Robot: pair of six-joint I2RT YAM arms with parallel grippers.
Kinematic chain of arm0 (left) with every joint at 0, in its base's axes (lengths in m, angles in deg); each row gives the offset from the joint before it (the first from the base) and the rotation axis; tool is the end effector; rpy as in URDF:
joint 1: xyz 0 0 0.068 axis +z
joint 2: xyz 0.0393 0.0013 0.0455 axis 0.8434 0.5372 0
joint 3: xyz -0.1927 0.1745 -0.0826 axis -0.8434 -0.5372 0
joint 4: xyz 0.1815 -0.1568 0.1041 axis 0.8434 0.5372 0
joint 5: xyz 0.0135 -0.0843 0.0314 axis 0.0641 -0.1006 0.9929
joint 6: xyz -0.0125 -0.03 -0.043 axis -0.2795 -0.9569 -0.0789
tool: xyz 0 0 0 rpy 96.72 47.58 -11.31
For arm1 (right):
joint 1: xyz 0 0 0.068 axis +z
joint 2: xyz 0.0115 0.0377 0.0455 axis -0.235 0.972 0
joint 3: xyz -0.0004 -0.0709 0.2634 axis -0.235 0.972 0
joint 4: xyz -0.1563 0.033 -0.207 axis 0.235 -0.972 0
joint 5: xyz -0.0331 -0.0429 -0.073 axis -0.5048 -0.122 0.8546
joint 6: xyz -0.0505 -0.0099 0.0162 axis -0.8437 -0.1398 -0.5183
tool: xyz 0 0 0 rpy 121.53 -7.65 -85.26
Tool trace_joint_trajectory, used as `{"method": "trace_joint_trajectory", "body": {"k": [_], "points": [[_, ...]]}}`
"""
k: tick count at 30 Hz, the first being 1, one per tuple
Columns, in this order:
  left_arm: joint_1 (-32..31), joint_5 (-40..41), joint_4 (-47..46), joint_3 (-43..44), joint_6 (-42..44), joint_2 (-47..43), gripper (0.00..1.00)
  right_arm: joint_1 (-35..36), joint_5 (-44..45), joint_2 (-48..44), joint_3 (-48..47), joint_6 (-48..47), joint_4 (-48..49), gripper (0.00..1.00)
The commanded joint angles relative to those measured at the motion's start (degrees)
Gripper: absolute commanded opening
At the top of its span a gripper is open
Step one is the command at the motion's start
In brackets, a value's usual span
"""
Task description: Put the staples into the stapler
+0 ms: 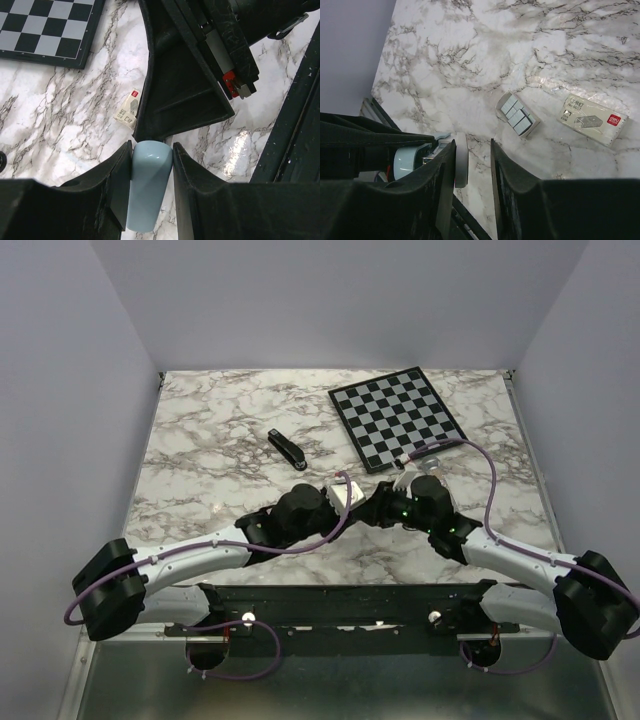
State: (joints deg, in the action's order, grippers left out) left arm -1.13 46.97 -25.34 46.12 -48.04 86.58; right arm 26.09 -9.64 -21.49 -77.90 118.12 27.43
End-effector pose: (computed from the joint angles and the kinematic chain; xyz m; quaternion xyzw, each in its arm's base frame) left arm 0.1380 -0.2282 0.2480 0.4085 0.7212 -0.2868 0.4803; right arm 0.1766 0.1571 0.2033 -0.0676 0.8228 0.4272 0.3688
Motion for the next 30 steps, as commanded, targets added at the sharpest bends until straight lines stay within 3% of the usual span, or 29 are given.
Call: {"method": "trace_joint_trajectory", "body": {"k": [1,7,14,21,30], "points": [[-0.61,1.17,-5.92,3.16,0.14,0.98,0.0,-0.13,-1.29,0.51,-1.51,1.01,-2.93,0.41],[-0.69,3.62,-7.85,2.99,-0.3,1.34,0.0,-0.13,-3.48,1.56,-1.95,1.71,-2.93,0.39],[-0.69,7.49,-10.22,0.53,-0.56,-0.68,0.0,-0.13,-6.03,0.6,-2.21,3.29,-2.49,0.29],[-0.69,7.49,-13.39,-2.46,-1.79,-2.96,0.0,-1.8,-8.5,-2.12,-1.25,5.67,-1.26,0.01],[-0.43,14.78,-14.53,-8.61,-3.11,-11.22,0.0,-10.67,-14.02,-10.99,2.35,9.53,1.8,0.01]]}}
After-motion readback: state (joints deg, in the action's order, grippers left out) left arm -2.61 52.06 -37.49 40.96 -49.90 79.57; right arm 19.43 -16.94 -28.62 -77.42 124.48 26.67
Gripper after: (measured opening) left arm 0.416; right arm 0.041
